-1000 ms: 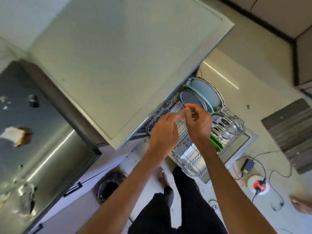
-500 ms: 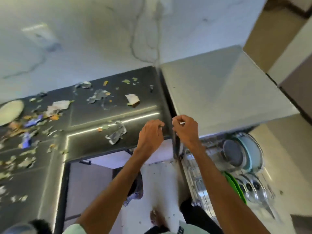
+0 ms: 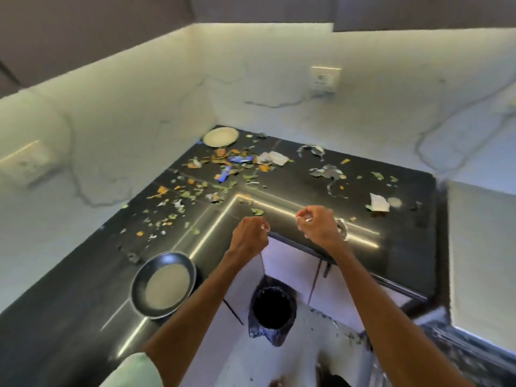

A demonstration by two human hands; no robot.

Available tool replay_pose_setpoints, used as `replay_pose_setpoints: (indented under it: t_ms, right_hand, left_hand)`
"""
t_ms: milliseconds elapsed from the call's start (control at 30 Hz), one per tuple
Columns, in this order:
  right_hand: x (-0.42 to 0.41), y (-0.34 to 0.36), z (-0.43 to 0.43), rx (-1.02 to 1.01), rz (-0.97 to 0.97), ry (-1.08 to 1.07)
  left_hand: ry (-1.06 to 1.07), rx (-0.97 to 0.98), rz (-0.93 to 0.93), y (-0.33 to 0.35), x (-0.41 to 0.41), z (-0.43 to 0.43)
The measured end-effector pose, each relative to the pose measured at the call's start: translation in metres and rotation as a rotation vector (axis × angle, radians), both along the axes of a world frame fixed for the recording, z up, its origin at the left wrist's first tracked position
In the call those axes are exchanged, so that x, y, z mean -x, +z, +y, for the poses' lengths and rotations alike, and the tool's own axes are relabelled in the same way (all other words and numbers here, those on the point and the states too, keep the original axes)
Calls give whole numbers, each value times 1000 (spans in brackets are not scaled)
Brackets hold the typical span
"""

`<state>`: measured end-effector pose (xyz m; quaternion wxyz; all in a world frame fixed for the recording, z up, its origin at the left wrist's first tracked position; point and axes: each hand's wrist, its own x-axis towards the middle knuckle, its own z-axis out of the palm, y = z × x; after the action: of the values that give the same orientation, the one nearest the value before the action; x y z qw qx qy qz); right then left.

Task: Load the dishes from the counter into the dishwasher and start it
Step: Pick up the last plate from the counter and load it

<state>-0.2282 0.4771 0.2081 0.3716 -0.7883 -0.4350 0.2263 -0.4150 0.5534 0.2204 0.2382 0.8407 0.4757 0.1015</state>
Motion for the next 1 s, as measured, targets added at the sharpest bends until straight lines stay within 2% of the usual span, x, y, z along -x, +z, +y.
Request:
replay_pose_setpoints:
  t_ms: [200, 433, 767, 1000]
  right_hand:
    - [31, -18, 83, 55, -23, 214]
    - [40, -48, 174, 133, -12, 380]
    - [39, -119, 265, 113, -17, 459]
    - [40, -159, 344, -51, -79, 428]
  left_hand:
    - [196, 44, 23, -23, 49, 39]
    - [371, 102, 81, -66, 58, 87]
    - [355, 27, 102, -124, 34, 185]
    - [289, -121, 78, -159, 7, 289]
